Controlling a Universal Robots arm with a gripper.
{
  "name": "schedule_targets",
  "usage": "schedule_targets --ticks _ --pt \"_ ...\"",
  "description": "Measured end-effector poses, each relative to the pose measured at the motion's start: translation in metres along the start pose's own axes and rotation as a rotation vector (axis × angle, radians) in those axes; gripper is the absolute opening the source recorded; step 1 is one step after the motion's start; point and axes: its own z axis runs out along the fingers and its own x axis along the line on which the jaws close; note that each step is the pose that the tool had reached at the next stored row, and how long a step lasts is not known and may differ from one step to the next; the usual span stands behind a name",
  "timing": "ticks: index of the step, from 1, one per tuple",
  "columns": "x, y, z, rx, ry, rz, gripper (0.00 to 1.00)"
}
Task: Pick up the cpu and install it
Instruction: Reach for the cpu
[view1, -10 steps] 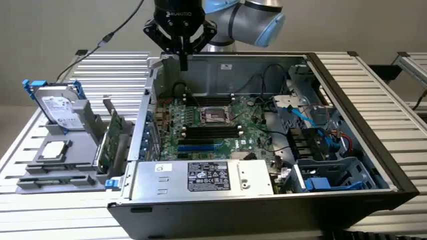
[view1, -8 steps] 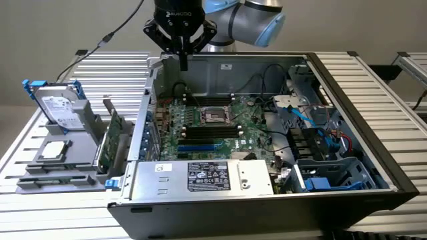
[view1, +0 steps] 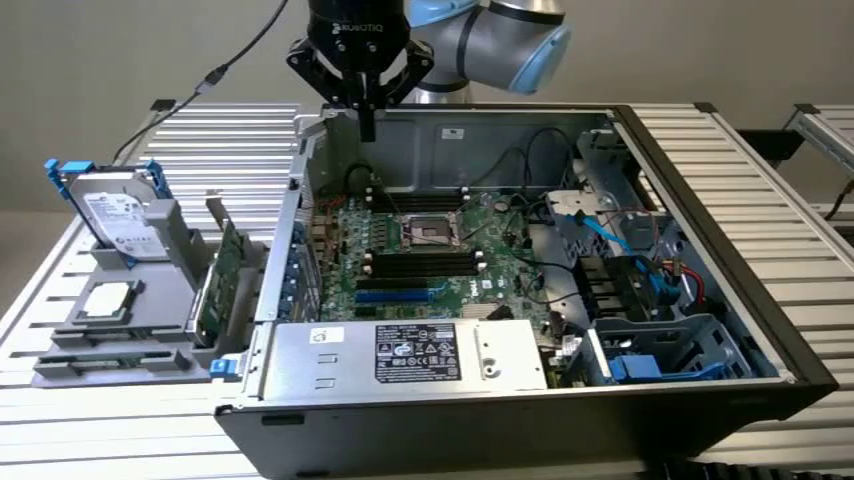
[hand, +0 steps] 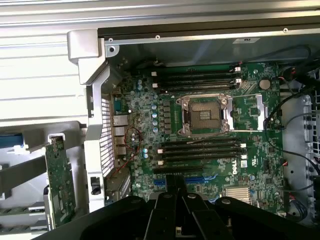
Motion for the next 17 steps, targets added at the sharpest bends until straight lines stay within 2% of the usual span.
schedule_targets --ticks 3,9,17 --pt "0.002 -0.0002 -0.0003 0.0005 0.0004 0.000 0.11" --pt "0.028 -0.0030 -0.0005 0.0000 0.0013 0.000 0.11" --pt "0.064 -0.0068 -0.0011 0.0002 0.0057 0.000 0.11"
